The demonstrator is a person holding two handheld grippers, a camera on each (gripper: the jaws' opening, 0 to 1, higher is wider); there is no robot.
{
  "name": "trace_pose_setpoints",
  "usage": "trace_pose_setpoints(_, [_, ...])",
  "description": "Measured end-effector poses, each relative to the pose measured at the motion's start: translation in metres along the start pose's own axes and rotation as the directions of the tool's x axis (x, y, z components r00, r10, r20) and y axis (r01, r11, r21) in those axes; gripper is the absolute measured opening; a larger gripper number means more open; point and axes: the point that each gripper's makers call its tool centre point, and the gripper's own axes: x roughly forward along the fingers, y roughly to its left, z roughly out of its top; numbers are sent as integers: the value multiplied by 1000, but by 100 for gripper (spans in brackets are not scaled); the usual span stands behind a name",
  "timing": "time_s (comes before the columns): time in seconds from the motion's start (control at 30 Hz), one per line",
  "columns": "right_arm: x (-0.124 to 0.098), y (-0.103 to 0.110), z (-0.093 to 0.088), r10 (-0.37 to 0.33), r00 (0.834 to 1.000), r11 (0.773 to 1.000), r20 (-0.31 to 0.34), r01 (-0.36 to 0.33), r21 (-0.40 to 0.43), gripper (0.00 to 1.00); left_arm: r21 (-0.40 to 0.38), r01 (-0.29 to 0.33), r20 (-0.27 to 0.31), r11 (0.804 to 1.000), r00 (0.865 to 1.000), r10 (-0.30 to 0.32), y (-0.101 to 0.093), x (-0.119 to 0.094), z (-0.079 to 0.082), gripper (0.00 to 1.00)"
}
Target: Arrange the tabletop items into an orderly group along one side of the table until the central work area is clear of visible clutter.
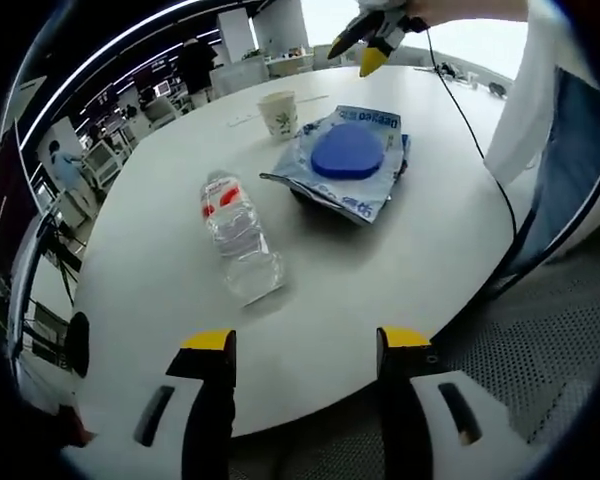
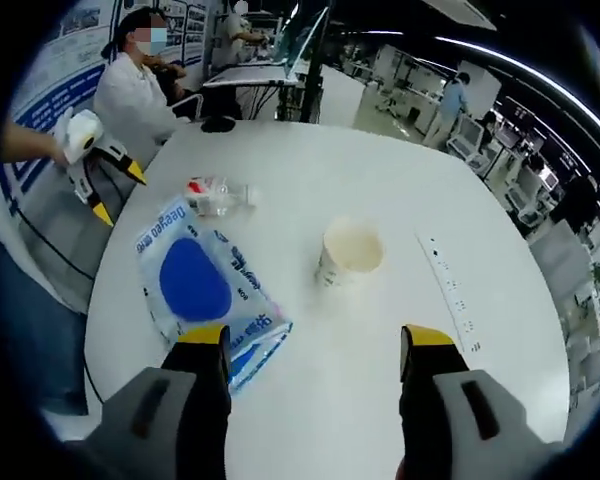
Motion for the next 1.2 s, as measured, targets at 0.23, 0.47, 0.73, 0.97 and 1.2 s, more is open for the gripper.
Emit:
trace_pose_setpoints(0.23, [-11,23,-8,7,997,979,75,-22,200,69,24,31,-26,999,999,-30,-8,3,-4,57])
trace_pose_setpoints(0.47, [-21,41,-20,-5,994,950,109,-29,311,70,21,27,-25,999,999,-26,-6,3,-5,57])
trace_pose_setpoints(0.73, [-38,61,-35,-34,986,888,161,-44,458,70,1,7,-17,1000,1000,-7,-2,2,-3,57])
trace_pose_setpoints(0.97, [-44,74,-56,-53,986,842,156,-40,538,70,-4,-1,-15,1000,1000,1,-1,1,-3,57])
trace_pose_setpoints(1.2, [-54,80,-66,-96,979,796,179,-32,605,69,9,15,-29,1000,999,-14,-5,3,-6,57])
